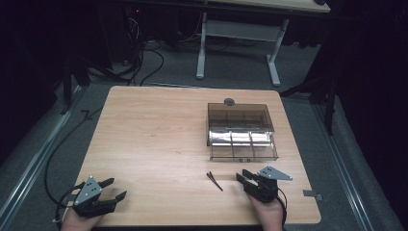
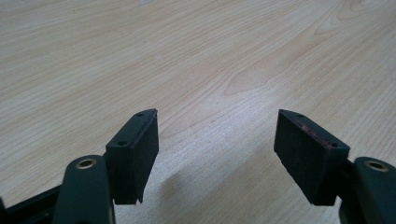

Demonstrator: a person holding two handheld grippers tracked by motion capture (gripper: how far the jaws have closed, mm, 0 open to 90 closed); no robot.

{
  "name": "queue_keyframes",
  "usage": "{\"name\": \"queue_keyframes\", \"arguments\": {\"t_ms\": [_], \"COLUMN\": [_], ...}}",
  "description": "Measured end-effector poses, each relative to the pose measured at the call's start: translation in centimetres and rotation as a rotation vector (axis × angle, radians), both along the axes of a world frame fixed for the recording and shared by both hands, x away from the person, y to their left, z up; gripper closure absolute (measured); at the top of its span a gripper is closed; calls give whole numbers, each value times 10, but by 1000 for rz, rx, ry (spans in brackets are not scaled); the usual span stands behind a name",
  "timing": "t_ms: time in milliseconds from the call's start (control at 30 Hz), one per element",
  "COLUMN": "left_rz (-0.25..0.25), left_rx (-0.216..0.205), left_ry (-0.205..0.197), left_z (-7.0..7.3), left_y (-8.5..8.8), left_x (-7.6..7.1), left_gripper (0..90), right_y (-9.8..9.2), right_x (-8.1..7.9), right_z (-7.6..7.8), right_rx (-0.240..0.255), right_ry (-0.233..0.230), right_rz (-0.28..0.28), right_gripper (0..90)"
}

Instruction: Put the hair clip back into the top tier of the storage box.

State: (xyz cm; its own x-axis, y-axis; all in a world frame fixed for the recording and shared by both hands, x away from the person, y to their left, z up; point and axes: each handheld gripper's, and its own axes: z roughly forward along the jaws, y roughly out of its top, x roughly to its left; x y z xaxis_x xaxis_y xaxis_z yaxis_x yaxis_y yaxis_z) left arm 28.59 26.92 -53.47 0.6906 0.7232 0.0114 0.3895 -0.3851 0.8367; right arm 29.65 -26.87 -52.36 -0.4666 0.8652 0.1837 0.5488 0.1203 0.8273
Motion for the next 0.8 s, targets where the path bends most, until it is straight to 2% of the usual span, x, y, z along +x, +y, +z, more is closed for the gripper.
{"name": "queue_keyframes", "arguments": {"t_ms": [267,800], "left_rz": [11,14], "left_rx": [-6,-11], "left_ry": [3,0], "left_z": [0,0], "left_y": [1,1], "left_x": [0,0], "left_gripper": [312,311], "right_y": [4,7], "right_x": [0,3], "right_z": [-1,-3], "right_rx": [-27,-48], "right_ry": [8,26], "right_rz": [32,39], "right_gripper": [619,617]}}
